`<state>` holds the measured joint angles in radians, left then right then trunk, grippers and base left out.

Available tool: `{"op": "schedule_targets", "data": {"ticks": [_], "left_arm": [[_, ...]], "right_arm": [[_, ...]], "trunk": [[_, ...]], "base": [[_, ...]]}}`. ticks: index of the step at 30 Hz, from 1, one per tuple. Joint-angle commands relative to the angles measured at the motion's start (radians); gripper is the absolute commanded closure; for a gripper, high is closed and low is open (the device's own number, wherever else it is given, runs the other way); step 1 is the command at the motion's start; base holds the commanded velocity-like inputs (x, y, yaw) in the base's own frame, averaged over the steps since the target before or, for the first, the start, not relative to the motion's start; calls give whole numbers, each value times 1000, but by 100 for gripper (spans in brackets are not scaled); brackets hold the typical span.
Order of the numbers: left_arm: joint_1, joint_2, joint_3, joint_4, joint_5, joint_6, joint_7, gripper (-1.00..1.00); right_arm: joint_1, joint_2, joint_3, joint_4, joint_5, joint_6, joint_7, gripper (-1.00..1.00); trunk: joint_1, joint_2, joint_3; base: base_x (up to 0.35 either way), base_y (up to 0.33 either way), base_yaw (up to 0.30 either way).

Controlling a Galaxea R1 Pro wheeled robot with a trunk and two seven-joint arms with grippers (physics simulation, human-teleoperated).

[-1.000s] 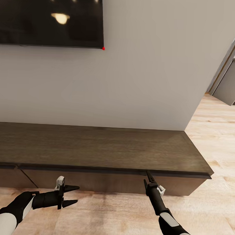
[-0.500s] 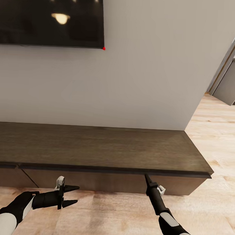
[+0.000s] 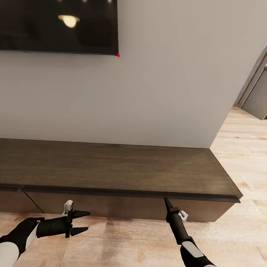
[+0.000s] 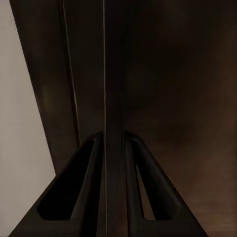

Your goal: Place each of the two pumpkins and all three candles from the living room inside a cabinet in the living room (use any cabinet), then make sure every cabinet is closed, and position the cauldron so it is next to a table in the living room.

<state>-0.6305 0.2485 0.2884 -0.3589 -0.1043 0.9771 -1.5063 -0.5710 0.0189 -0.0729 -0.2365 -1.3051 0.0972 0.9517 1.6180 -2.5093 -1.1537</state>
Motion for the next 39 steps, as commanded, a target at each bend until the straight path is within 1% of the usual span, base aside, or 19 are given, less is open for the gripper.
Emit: {"op": "schedule_targets", "data": {"ticks": [1,14,33,39], "left_arm": [[0,0,0,0,0,0,0,-100],[0,0,0,0,0,0,0,-100],[0,0,0,0,1,0,0,-100],[0,0,0,0,1,0,0,-100]], "right_arm": [[0,0,2,0,-2,3,-1,100],[0,-1,2,0,-2,3,-1,100],[0,-1,2,0,-2,3,-1,100],[0,-1,2,0,-2,3,-1,100]], "trunk": [[0,0,0],[0,0,0],[0,0,0],[0,0,0]], "base": [[0,0,0],[-53,0,0],[-244,0,0],[-132,0,0]]}}
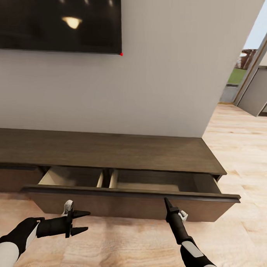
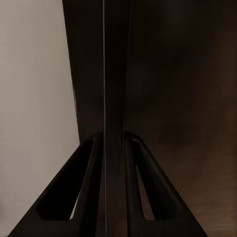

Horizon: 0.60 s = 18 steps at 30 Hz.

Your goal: Place each of the two pumpkins and all three candles from the living room inside a cabinet in the living room (use any cabinet), then make sure every cabinet is closed, and position the cauldron so it is next to a table in the living room.

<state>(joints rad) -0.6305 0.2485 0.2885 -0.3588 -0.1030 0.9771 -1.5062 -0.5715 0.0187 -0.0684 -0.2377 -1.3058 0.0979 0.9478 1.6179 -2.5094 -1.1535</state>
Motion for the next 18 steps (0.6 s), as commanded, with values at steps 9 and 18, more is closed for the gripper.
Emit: {"op": "schedule_targets", "data": {"ticks": [9,18], "left_arm": [[0,0,0,0,-1,0,0,-100],[0,0,0,0,-1,0,0,-100]], "right_arm": [[1,0,-2,2,-1,2,3,100],[1,-2,-3,1,-2,2,3,100]], "trunk": [[0,0,0],[0,0,0]], "base": [[-158,0,0],[-104,0,0]]}}
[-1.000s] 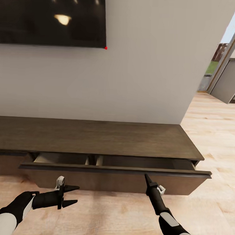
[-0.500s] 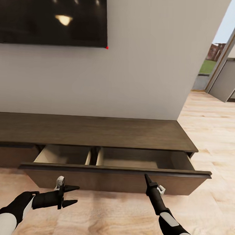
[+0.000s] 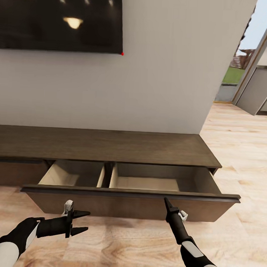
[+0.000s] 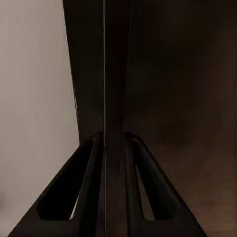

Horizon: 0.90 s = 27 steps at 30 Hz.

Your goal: Place each of the two pumpkins and all three candles from the living room inside a cabinet in the living room (use any cabinet), then make sure every cabinet is closed, and position the cauldron so it is next to a table in the living room.

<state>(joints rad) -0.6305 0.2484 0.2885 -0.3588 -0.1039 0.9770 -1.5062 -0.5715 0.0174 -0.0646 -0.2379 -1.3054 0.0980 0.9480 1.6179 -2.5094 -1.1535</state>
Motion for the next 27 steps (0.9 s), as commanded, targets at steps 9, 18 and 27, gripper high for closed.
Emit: {"op": "schedule_targets", "data": {"ticks": [9,18,27], "left_arm": [[0,0,0,0,0,0,0,-100],[0,0,0,0,0,0,0,-100],[0,0,0,0,0,0,0,-100]], "right_arm": [[1,0,-7,2,-3,2,3,100],[1,-1,-7,2,-3,2,3,100],[1,-1,-7,2,-3,2,3,100]], "trunk": [[0,0,0],[0,0,0],[0,0,0]], "base": [[-155,0,0],[-79,0,0],[-80,0,0]]}}
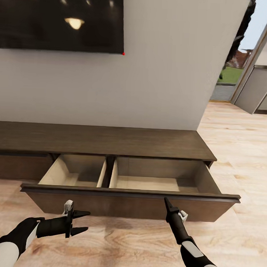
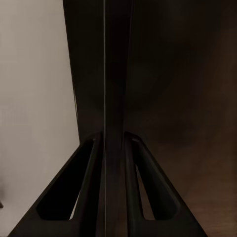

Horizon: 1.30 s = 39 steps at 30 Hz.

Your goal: Place each of the two pumpkins and all three candles from the living room inside a cabinet in the living room (use any cabinet), then make sure every cabinet is closed, and position the cauldron so it is next to a table in the living room.

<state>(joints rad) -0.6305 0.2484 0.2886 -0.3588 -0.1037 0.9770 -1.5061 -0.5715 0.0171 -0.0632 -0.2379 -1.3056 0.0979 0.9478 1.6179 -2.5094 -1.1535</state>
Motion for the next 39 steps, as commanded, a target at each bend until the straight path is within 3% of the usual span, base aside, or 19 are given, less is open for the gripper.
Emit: {"op": "schedule_targets", "data": {"ticks": [1,39], "left_arm": [[0,0,0,0,0,0,0,-100],[0,0,0,0,-1,0,0,-100]], "right_arm": [[1,-1,-8,2,-3,2,3,100],[1,-3,-7,2,-3,3,5,100]], "trunk": [[0,0,0],[0,0,0]], "base": [[-198,0,0],[-43,0,0]]}}
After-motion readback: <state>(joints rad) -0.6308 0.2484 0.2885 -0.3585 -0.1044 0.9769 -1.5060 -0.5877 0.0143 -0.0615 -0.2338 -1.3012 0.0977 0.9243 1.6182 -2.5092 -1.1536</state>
